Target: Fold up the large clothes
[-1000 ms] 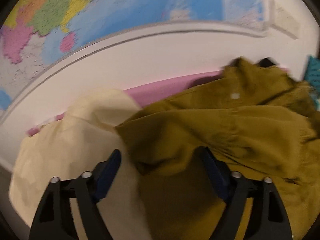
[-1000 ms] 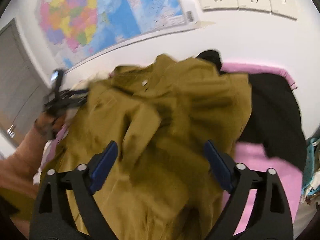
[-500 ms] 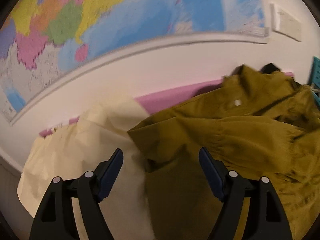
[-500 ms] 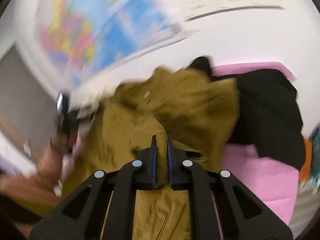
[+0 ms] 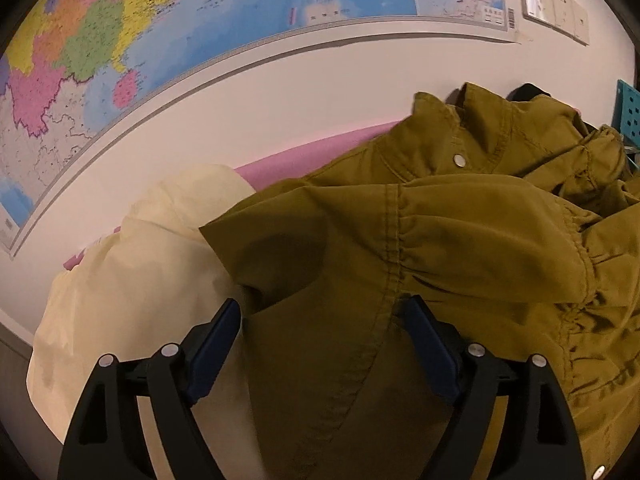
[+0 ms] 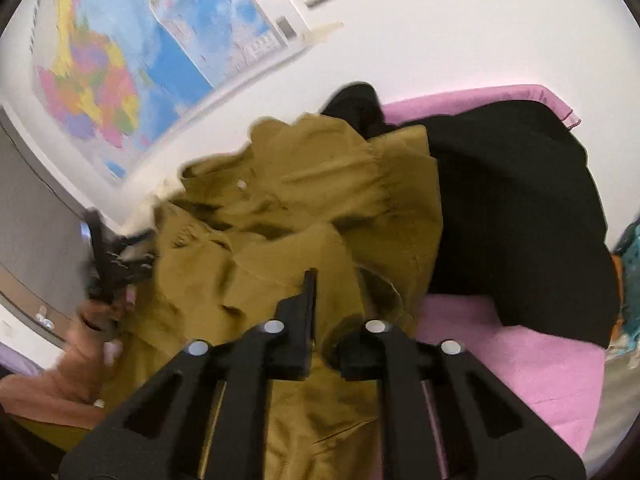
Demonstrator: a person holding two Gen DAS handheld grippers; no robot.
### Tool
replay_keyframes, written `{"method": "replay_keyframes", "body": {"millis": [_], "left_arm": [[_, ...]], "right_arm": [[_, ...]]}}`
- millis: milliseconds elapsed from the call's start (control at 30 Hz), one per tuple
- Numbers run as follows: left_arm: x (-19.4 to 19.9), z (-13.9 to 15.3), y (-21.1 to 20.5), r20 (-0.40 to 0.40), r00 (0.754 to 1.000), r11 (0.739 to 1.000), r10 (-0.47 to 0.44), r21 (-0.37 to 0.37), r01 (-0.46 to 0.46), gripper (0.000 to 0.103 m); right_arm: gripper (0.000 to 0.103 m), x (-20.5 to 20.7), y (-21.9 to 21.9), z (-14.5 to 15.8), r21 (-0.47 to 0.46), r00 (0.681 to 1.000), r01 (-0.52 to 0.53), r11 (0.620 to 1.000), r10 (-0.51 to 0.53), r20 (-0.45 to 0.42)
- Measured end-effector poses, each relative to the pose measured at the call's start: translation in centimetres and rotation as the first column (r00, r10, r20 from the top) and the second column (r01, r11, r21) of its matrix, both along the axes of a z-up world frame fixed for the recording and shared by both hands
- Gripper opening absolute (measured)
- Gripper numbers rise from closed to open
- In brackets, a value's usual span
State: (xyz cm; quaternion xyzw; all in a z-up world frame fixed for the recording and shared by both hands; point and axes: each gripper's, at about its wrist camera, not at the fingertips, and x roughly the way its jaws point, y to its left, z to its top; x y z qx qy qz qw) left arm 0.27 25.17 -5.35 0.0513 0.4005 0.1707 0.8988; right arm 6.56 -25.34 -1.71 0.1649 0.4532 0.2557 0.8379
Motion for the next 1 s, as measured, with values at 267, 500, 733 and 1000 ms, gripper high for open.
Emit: {"method": "replay_keyframes", "body": {"millis": [267,500,733,1000], "left_arm": [[0.6,-1.7,0.6,0.017,0.998,0.996,0.063,0.060,-0.064,0.084],[0.2,-1.5,1.3,0.044,0.994,0.991,0.096,0.087,-0.100,0.085],[-2.0,0.1,2.1,0.087,0.985,0.981,0.147,0.114,-0.156,0.084],[-3.8,-0.1,3.2,0.029,0.997,0.997,0.071,0.014,-0.071,0.096]], "right_arm": [[0.018,2.9,-0.8,-2.5,-0.105,0.983,0.121,0.987,-0.134,-0.128],[0.015,0.7,0.7,-0.5,-0.130,0.997,0.074,0.989,-0.073,0.014],[0.011,0.8,3.0,0.9,0.017,0.999,-0.037,0.999,0.036,0.033],[0.031,2.6,2.4,-3.9,-0.019,0.993,0.029,0.999,-0.031,-0.110]]}}
